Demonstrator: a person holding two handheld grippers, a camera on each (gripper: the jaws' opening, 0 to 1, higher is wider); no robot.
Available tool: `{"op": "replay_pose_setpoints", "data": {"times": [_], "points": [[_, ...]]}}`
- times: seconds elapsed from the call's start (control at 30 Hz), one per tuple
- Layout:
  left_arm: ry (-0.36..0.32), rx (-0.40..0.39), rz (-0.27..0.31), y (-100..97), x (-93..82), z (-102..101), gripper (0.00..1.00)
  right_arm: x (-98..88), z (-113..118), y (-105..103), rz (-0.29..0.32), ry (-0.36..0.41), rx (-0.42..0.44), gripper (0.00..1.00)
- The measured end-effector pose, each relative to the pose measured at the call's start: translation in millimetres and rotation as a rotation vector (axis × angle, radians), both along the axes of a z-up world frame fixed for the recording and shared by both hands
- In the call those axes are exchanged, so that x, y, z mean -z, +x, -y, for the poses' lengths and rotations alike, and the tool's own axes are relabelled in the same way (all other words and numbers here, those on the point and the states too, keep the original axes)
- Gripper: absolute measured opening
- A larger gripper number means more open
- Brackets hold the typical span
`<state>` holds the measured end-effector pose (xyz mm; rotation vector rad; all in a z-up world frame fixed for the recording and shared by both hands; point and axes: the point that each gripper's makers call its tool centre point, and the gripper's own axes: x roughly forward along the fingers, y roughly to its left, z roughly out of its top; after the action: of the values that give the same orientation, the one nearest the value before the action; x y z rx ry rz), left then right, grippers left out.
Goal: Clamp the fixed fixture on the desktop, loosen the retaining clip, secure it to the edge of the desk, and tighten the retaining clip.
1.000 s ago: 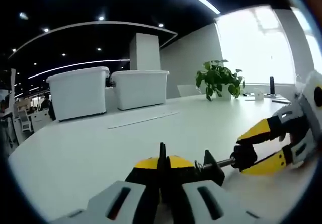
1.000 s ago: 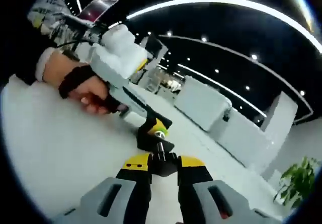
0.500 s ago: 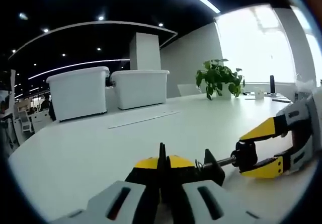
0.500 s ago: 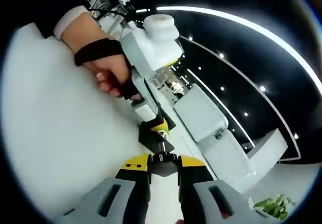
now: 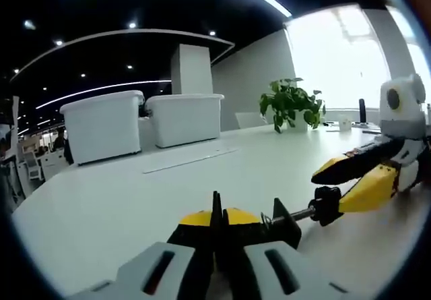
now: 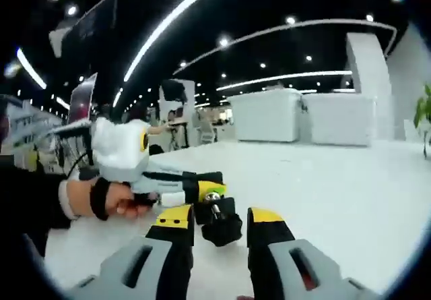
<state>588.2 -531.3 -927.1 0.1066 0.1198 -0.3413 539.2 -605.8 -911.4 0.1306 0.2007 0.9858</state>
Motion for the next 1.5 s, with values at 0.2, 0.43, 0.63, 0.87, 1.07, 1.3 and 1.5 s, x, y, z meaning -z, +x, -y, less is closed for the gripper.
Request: {"op": "replay_pose_setpoints", "data": {"times": [0.2, 0.43, 0.63, 0.87, 1.07, 1.3, 1.5], "points": [[0.000, 0.003, 0.001, -0.3, 0.0, 0, 0.05, 1.3, 2, 2, -0.133, 0.108, -0.005, 0.25], [0.001, 0.010, 0.003, -0.4, -0.4, 1, 0.05, 9.6, -1, -2, -0.208, 0.113, 0.004, 0.18], [0.002, 0.014, 0.003, 0.3, -0.8, 1, 0.05, 8.3, -2, -6, -0.179, 0.074, 0.020, 0.17], [-0.001, 0.009, 0.006, 0.4, -1.7, -1, 0.05, 4.6, -11, -13, 0.168, -0.151, 0.010, 0.17], [-0.016, 0.000, 0.003, 0.7, -2.2, -3, 0.04, 2.7, -15, -16, 0.380, -0.293, 0.013, 0.17], [-0.015, -0.004, 0.000, -0.6, -1.7, -3, 0.04, 2.8, -22, -20, 0.676, -0.489, 0.008, 0.17], [-0.015, -0.007, 0.000, -0.3, -1.5, -4, 0.04, 4.5, -23, -20, 0.809, -0.579, 0.008, 0.17]]}}
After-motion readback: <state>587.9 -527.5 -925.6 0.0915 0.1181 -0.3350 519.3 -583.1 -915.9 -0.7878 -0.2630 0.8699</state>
